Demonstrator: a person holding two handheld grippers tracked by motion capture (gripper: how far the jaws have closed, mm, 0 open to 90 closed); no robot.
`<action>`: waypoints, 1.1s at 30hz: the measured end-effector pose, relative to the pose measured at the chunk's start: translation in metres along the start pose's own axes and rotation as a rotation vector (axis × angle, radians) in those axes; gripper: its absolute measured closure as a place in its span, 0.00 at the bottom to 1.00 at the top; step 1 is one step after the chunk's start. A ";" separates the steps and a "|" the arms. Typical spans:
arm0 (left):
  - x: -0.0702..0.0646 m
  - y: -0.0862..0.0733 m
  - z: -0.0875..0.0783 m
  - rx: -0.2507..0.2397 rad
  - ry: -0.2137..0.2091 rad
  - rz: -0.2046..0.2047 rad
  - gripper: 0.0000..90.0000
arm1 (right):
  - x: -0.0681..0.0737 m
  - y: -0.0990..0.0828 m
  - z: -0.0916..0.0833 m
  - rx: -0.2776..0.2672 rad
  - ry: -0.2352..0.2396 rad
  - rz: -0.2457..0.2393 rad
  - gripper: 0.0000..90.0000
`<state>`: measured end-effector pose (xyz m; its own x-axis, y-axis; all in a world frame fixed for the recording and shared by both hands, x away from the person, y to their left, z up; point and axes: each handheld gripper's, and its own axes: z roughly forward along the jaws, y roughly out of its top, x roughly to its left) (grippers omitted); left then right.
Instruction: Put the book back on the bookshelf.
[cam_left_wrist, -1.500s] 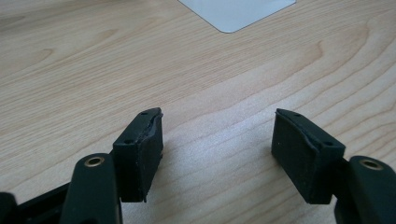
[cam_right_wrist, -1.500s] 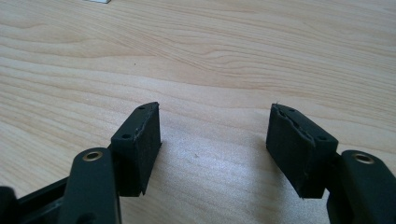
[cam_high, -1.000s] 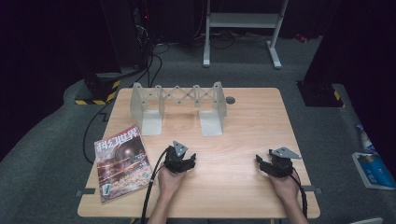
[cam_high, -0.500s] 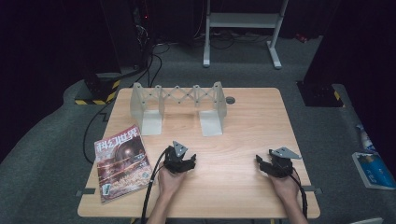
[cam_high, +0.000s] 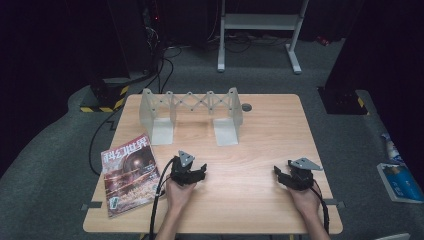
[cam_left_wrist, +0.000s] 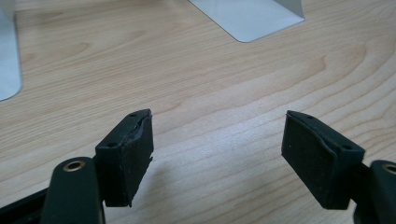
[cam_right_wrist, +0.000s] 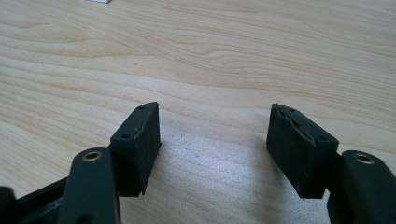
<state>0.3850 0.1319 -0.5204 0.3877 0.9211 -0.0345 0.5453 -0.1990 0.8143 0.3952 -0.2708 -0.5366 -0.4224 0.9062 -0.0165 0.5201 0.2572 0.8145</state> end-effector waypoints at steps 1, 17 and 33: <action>0.001 0.000 -0.001 -0.003 0.004 -0.009 0.28 | 0.000 0.000 0.000 0.000 0.000 0.000 0.39; 0.028 0.000 -0.031 -0.008 0.070 -0.096 0.28 | 0.000 0.000 0.000 0.000 -0.002 -0.001 0.39; 0.062 -0.011 -0.053 -0.016 0.118 -0.152 0.23 | 0.000 0.000 0.000 0.000 -0.001 -0.002 0.39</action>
<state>0.3636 0.2086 -0.5005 0.2111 0.9733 -0.0907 0.5791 -0.0497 0.8137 0.3952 -0.2711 -0.5366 -0.4225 0.9062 -0.0187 0.5195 0.2590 0.8143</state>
